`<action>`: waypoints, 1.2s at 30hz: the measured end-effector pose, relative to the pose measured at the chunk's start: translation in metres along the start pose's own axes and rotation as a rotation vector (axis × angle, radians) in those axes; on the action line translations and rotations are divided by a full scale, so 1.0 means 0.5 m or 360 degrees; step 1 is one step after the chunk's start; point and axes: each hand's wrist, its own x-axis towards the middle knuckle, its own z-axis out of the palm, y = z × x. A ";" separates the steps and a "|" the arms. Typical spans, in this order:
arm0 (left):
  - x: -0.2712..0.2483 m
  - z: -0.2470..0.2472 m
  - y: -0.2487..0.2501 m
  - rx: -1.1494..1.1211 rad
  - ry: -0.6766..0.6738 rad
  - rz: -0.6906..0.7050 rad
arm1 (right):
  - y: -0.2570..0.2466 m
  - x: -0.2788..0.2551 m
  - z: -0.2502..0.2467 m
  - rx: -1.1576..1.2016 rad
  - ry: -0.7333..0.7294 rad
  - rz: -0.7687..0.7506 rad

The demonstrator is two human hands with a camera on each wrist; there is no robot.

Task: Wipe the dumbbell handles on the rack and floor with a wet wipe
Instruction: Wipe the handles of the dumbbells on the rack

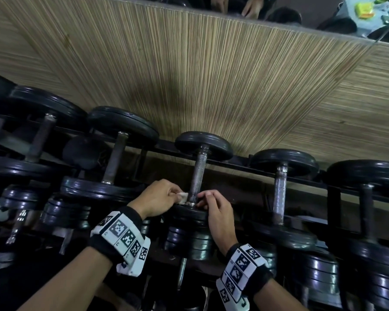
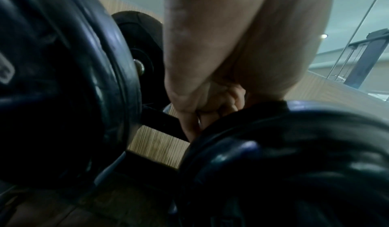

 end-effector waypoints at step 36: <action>0.007 0.106 -0.003 -0.0962 0.0847 -0.0065 | -0.061 0.175 0.009 0.0492 0.0058 0.0148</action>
